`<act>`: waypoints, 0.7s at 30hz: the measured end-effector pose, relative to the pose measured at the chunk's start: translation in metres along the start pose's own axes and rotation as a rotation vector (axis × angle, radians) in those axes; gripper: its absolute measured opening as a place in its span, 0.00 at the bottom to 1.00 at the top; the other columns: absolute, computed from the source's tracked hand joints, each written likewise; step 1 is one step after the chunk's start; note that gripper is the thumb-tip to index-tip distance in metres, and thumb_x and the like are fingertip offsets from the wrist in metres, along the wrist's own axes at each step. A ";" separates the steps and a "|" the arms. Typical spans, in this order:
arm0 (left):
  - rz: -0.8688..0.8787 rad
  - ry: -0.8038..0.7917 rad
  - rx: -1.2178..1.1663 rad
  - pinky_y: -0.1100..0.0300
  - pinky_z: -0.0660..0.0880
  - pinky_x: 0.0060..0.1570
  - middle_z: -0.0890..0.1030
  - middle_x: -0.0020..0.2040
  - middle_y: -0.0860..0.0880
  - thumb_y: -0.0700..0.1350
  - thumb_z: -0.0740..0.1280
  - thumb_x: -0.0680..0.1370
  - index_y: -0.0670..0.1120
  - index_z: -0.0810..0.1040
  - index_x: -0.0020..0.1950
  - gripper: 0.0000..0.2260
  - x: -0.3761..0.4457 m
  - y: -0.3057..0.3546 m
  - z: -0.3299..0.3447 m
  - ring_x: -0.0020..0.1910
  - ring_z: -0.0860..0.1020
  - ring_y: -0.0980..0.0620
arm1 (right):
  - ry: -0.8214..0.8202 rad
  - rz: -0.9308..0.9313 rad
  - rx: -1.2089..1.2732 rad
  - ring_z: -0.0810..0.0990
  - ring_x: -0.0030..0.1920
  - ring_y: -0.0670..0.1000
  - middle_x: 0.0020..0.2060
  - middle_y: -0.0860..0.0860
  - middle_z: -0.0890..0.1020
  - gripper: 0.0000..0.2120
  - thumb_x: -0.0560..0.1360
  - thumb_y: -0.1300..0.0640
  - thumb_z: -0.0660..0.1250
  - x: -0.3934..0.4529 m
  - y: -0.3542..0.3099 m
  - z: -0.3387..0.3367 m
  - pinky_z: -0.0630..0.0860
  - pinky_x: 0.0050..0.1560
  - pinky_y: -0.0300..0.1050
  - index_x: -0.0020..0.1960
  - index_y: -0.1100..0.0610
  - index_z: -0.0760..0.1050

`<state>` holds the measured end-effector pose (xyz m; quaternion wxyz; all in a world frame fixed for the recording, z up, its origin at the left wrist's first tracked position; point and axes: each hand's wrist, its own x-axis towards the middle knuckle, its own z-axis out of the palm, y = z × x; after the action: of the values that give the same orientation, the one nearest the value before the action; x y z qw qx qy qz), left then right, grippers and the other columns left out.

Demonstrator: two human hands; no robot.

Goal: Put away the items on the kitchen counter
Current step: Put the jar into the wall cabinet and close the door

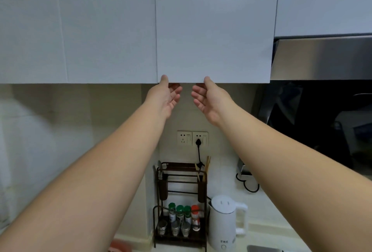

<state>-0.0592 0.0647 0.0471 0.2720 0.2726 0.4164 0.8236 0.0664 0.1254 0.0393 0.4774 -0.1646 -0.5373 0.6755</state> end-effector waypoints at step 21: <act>0.664 -0.046 0.643 0.58 0.81 0.47 0.87 0.41 0.50 0.48 0.74 0.76 0.44 0.83 0.48 0.08 -0.280 0.010 0.064 0.42 0.86 0.54 | -0.268 0.096 0.437 0.81 0.51 0.58 0.54 0.62 0.83 0.29 0.80 0.39 0.61 -0.176 -0.072 -0.042 0.76 0.59 0.47 0.62 0.65 0.77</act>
<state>0.1787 -0.0948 0.0258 -0.0956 0.4798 0.5348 0.6889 0.2172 0.0018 0.0361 0.3935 0.0083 -0.4286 0.8133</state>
